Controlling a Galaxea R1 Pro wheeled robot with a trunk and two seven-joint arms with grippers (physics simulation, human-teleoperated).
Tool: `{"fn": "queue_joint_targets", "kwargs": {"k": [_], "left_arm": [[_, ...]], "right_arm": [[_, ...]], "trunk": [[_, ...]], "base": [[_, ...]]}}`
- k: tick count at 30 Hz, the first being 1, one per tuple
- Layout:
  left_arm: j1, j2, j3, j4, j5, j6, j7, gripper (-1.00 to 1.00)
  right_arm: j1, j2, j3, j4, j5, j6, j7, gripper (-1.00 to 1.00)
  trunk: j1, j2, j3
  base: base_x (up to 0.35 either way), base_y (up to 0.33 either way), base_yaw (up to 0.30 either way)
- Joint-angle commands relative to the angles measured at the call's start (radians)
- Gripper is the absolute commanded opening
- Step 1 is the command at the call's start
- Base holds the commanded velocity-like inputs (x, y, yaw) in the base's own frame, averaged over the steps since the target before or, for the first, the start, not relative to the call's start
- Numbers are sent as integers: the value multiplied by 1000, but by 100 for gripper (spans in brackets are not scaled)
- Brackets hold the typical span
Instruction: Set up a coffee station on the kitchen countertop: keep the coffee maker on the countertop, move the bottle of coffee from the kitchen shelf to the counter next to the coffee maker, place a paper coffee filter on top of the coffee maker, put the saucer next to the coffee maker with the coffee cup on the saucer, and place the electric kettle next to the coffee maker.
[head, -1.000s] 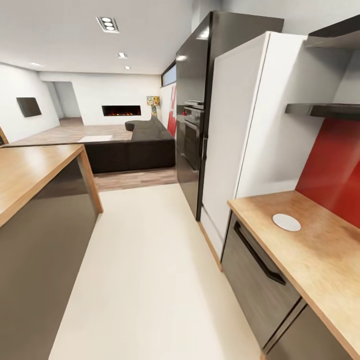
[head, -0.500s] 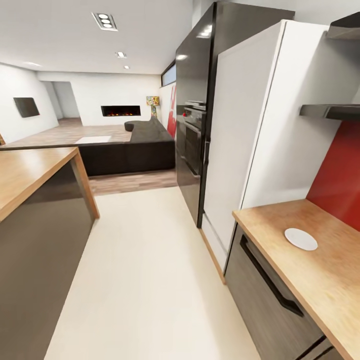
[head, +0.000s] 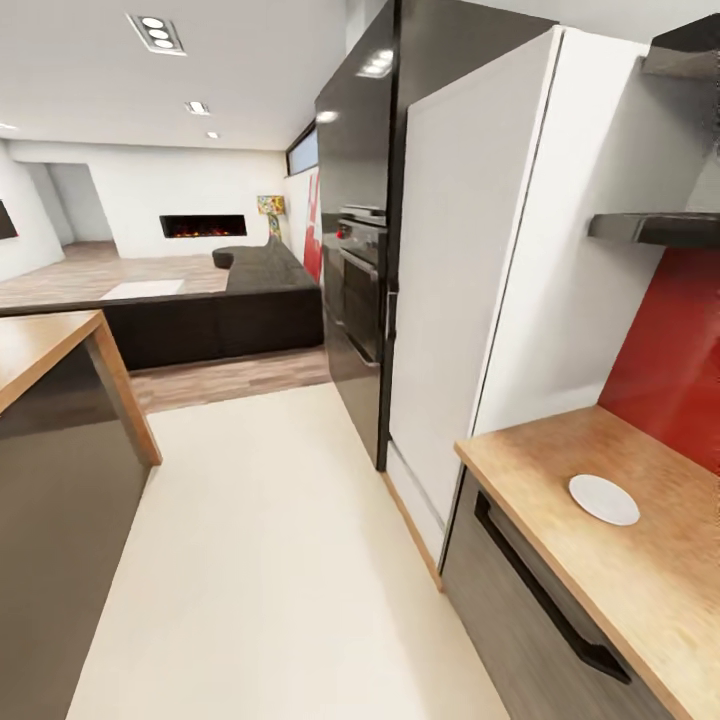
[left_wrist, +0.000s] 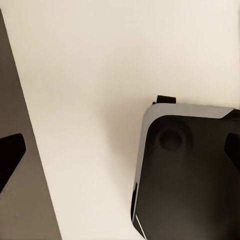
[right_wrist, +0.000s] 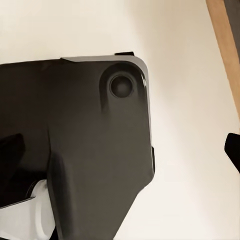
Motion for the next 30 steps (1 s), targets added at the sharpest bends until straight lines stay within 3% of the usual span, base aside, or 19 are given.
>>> {"fn": "queue_joint_targets", "kwargs": {"k": [1, 30], "left_arm": [[0, 0, -8, -1, 8, -2, 3, 100], [0, 0, -9, -1, 7, -2, 3, 100]], "right_arm": [[-1, 0, -6, 1, 0, -4, 0, 100], [-1, 0, -8, 1, 0, -3, -1, 100]], "trunk": [[1, -2, -2], [1, -2, -2]], "base": [[320, 154, -286], [320, 151, -288]]}}
